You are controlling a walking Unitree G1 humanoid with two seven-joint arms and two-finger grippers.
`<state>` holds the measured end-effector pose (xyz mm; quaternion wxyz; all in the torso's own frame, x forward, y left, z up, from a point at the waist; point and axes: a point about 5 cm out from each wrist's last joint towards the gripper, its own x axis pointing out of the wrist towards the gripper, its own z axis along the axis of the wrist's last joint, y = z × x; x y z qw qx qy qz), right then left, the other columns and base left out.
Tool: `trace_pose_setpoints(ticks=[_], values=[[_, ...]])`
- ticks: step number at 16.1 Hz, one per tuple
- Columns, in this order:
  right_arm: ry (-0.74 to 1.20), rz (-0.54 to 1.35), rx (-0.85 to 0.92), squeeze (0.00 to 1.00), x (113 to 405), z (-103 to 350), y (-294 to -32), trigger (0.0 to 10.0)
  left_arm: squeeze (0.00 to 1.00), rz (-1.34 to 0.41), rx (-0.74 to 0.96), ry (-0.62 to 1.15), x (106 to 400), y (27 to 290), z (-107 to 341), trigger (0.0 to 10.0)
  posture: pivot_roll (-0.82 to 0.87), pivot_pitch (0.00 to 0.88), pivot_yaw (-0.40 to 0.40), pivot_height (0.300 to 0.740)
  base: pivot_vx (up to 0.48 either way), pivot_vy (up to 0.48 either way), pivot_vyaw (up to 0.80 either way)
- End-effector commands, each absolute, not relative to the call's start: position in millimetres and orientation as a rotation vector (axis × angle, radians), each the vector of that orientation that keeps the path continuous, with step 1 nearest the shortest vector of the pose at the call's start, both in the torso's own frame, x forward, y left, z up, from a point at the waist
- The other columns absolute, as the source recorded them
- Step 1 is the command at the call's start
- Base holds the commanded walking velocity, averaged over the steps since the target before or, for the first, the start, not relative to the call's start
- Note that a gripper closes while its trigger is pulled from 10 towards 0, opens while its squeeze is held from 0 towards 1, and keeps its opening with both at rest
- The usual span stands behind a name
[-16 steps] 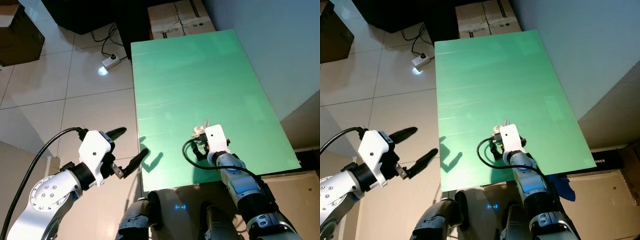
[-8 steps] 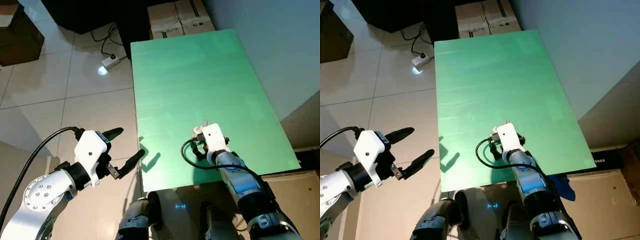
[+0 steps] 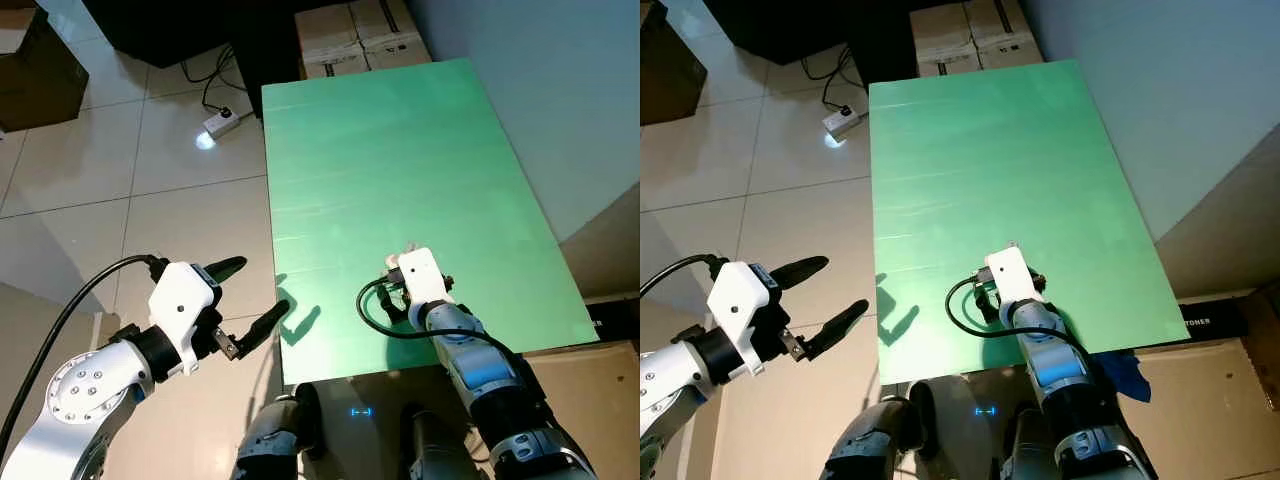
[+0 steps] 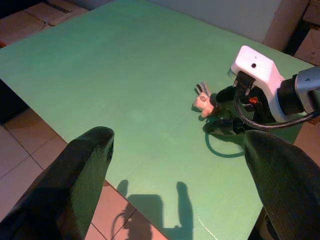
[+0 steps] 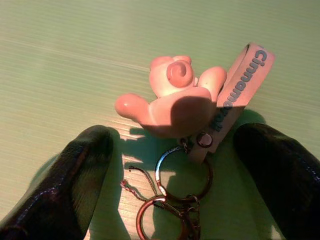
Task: Hang keys on a hook
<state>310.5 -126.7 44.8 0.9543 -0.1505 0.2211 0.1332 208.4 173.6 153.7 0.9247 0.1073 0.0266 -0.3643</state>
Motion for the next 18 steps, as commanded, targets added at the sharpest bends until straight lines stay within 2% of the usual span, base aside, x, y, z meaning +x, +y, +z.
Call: trace_pose_setpoints(ticks=[1,3,4,10,18], values=[[0.541,0.269,-0.29,0.0,298.6,27.5,-127.2,8.3,0.0,-0.765,0.222,0.062,204.1,173.8,153.2,10.0,0.14,0.277,0.134,0.74,0.0,0.0,0.0],[0.566,0.274,-0.283,0.0,296.8,24.4,-127.5,0.8,0.0,-0.792,0.204,0.084,202.1,173.3,151.7,10.0,0.14,0.277,0.136,0.74,0.0,0.0,0.0],[0.572,0.276,-0.283,0.0,296.3,23.7,-127.5,0.2,0.0,-0.805,0.191,0.094,200.8,173.1,151.3,10.0,0.14,0.278,0.136,0.74,0.0,0.0,0.0],[0.595,0.281,-0.28,0.0,295.9,22.5,-127.4,0.0,0.0,-0.912,0.182,0.149,196.2,174.4,153.5,10.0,0.14,0.277,0.138,0.74,0.0,0.0,0.0],[0.588,0.251,-0.28,0.0,297.5,24.2,-131.1,0.0,0.0,-0.924,0.204,0.15,198.7,175.8,155.4,10.0,0.14,0.277,0.143,0.74,0.0,0.0,0.0]])
